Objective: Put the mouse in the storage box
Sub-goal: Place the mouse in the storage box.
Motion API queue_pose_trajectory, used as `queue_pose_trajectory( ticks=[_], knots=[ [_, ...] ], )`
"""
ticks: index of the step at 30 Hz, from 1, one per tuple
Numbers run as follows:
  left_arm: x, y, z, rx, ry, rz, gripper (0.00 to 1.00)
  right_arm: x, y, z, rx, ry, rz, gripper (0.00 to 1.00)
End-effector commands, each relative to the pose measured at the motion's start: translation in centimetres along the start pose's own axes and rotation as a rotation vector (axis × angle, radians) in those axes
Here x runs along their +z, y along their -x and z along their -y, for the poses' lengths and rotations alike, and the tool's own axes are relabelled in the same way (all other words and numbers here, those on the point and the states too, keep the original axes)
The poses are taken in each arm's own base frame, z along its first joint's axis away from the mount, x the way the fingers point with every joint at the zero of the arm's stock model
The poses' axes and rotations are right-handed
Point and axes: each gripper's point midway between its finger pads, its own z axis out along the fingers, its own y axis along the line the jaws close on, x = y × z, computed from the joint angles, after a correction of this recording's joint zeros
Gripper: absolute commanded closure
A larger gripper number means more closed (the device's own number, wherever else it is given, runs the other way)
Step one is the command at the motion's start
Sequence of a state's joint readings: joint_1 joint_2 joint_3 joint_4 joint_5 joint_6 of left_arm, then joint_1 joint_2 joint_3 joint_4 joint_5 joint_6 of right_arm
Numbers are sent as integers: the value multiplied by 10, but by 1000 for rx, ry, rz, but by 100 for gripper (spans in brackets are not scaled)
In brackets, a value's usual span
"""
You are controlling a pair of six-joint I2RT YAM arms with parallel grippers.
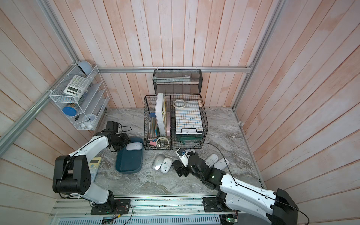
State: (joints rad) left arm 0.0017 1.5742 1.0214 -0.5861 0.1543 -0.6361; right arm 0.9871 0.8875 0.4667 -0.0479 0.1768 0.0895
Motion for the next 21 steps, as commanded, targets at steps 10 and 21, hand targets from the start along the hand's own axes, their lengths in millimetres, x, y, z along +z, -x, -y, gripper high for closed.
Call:
queue_pose_trajectory(
  ticks=[10, 21],
  knots=[
    [-67, 7, 43, 14, -235, 98, 38, 9, -26, 45, 324, -145, -172, 2],
    [-128, -57, 71, 118, -559, -4, 38, 28, -68, 35, 405, -18, -401, 3]
  ],
)
